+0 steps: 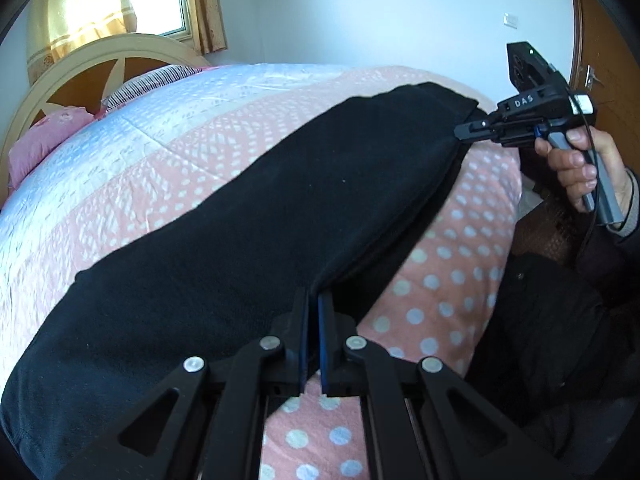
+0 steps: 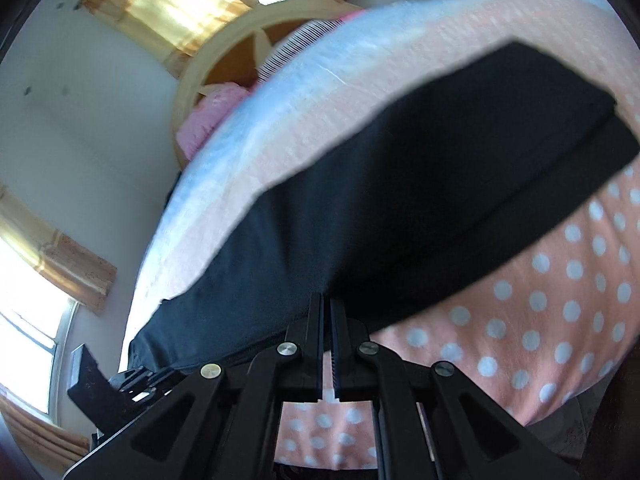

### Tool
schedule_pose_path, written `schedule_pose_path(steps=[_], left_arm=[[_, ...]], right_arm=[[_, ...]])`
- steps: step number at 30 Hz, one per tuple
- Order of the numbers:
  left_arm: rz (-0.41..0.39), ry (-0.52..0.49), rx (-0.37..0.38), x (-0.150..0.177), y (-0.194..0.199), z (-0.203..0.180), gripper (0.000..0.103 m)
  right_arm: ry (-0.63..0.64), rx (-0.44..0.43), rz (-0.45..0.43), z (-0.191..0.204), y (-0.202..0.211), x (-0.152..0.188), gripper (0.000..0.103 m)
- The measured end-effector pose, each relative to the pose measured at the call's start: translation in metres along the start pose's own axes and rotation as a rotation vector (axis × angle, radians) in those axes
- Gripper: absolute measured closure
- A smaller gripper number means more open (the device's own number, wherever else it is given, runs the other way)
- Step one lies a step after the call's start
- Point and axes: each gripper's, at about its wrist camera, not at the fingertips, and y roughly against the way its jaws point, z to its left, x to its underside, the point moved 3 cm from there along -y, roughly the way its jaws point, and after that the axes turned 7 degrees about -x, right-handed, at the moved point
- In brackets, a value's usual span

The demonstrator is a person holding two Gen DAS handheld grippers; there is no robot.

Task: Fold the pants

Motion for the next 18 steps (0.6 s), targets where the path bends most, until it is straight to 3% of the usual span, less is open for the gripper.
schedule_pose_path(steps=[14, 17, 18], left_arm=[[-0.006, 0.007, 0.025, 0.007, 0.004, 0.008, 0.096], [-0.006, -0.022, 0.002, 0.005, 0.004, 0.005, 0.092], [0.002, -0.025, 0.004, 0.006, 0.005, 0.004, 0.086]], right_arm=[[-0.02, 0.038, 0.093, -0.026, -0.012, 0.015, 0.1], [-0.027, 0.057, 0.072, -0.029, -0.001, 0.012, 0.09], [-0.029, 0.064, 0.051, -0.032, 0.007, 0.009, 0.074]])
